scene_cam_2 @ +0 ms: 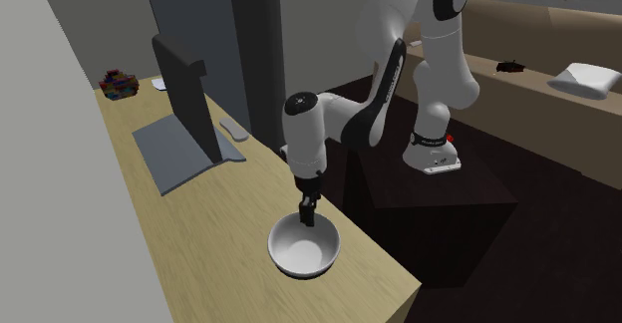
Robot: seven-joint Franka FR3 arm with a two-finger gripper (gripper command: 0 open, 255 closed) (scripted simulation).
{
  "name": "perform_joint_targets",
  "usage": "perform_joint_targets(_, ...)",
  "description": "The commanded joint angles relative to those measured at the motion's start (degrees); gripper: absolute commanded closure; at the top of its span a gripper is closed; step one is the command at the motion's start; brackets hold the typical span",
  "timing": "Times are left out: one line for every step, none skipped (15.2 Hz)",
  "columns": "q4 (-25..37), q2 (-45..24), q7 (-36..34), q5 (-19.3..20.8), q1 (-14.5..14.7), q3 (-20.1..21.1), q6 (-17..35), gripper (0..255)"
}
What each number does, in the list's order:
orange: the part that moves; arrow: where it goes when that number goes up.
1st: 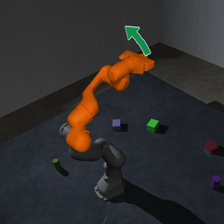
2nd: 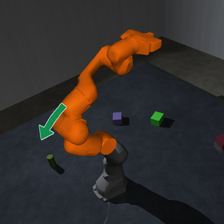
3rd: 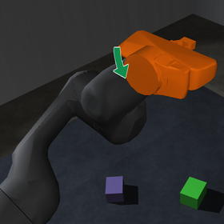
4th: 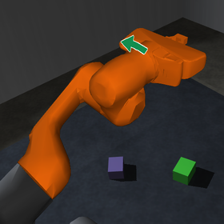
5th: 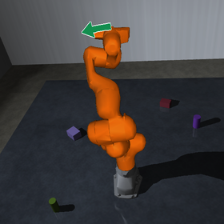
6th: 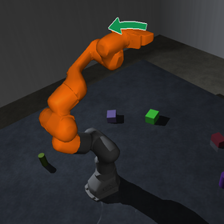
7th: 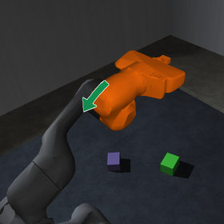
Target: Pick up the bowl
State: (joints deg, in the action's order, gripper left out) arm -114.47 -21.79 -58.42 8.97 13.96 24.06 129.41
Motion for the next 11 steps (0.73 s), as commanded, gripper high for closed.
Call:
perform_joint_targets(-0.16, -0.08, -0.07, 0.07, 0.03, -0.03, 0.27, 255)
perform_joint_targets(-0.24, -0.04, -0.06, 0.06, 0.02, -0.02, 0.3, 255)
perform_joint_targets(-0.26, 0.0, -0.06, 0.04, 0.02, -0.01, 0.28, 255)
perform_joint_targets(-0.25, -0.01, -0.07, 0.04, 0.02, -0.01, 0.29, 255)
perform_joint_targets(-0.25, 0.0, -0.06, 0.04, 0.02, -0.01, 0.28, 255)
perform_joint_targets(-0.25, -0.01, -0.06, 0.04, 0.02, -0.01, 0.28, 255)
perform_joint_targets(-0.25, 0.0, -0.06, 0.04, 0.02, -0.01, 0.28, 255)
perform_joint_targets(-0.25, 0.0, -0.06, 0.04, 0.02, -0.01, 0.27, 255)
perform_joint_targets(-0.24, 0.0, -0.06, 0.04, 0.02, -0.01, 0.27, 255)
perform_joint_targets(-0.14, -0.04, -0.04, 0.05, 0.01, -0.02, 0.21, 255)
perform_joint_targets(-0.02, 0.48, 0.13, -0.24, -0.1, 0.13, -0.4, 255)
